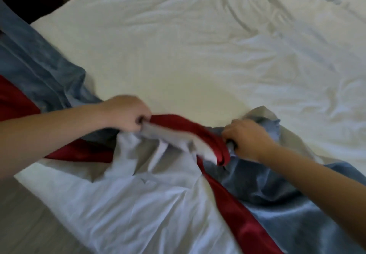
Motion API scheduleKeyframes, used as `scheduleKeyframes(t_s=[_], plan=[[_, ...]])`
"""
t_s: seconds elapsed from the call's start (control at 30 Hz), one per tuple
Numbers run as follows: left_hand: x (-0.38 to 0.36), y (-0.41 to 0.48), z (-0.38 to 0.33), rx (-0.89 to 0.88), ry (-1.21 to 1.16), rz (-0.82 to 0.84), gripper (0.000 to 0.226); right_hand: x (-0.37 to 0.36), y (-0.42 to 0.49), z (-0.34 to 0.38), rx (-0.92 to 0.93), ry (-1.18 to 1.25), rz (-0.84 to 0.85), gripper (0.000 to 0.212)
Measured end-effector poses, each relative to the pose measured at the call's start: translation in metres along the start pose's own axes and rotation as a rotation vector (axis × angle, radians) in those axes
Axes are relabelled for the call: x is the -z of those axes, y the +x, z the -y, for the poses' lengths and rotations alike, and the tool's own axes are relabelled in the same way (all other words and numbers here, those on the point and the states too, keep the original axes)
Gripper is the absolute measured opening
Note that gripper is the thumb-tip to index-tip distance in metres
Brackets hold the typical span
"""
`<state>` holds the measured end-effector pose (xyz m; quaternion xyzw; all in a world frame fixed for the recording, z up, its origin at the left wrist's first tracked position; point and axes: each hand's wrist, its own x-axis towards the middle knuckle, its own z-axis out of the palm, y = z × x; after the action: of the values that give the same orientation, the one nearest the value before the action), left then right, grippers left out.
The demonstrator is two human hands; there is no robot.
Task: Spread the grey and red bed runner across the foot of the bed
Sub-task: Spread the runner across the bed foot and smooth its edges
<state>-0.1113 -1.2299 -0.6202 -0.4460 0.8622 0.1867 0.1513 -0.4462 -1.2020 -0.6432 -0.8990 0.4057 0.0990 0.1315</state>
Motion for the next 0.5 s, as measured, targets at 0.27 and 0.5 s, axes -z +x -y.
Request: scheduleKeyframes(t_s=[0.27,0.5], plan=[[-0.027,0.007,-0.050,0.009,-0.261,0.192,0.033,-0.015,-0.014,0.037,0.032,0.037,0.383,0.025],[-0.050,0.081,-0.081,0.292,-0.536,-0.054,0.037,-0.005,0.028,0.021,-0.367,0.191,0.035,0.034]])
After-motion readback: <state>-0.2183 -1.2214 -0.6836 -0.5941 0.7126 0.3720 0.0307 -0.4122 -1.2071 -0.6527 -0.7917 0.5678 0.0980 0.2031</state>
